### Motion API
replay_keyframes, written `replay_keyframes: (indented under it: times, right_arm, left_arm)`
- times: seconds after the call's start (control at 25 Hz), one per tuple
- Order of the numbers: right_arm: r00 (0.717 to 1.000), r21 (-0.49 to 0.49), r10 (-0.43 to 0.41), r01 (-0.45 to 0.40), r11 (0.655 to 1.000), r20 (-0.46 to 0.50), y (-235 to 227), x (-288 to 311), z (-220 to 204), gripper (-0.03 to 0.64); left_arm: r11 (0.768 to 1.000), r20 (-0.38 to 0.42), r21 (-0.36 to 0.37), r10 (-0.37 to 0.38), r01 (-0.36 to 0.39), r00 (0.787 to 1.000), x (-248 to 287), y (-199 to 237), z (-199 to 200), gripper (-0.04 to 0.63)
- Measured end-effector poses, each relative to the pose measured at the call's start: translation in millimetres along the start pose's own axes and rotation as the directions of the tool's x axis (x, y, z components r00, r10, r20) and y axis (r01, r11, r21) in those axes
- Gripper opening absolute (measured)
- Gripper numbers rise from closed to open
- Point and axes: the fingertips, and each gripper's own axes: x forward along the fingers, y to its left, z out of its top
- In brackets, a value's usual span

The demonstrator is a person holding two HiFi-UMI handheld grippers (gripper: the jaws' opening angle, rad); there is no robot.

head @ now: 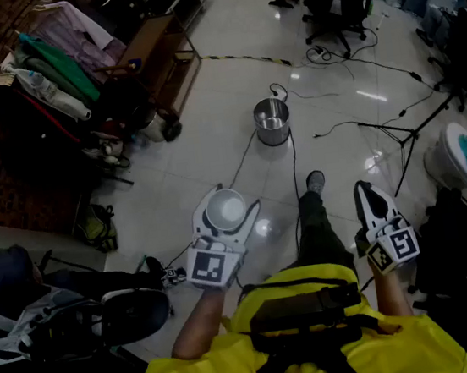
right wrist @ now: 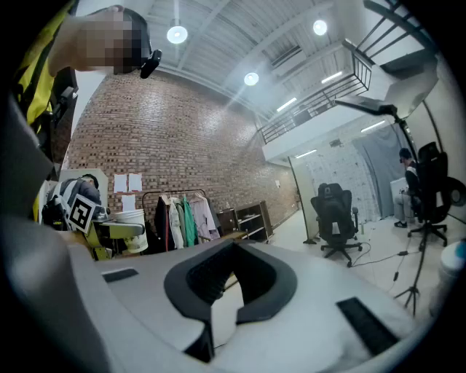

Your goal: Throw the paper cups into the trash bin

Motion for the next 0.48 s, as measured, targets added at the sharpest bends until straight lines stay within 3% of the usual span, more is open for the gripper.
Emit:
replay_keyframes:
  times: [0.16, 0.32, 0.48]
  right_arm:
    - [0.998, -0.063, 0.064, -0.063, 0.996, 0.013, -78, 107, 20, 0.005]
    - [0.995, -0.073, 0.102, -0.101, 0.992, 0.010, -168, 222, 59, 0.006]
    - [0.986, -0.083, 0.164, -0.163, 0.983, 0.002, -227, 310, 50, 0.006]
  left_arm:
    - [0.997, 0.030, -0.031, 0.075, -0.074, 0.997, 106, 47, -3, 0.327]
    - [0.990, -0.029, -0.063, 0.126, -0.128, 0.992, 215, 97, -8, 0.327]
    - [0.988, -0.077, -0.068, 0.132, -0.137, 0.988, 320, 137, -48, 0.327]
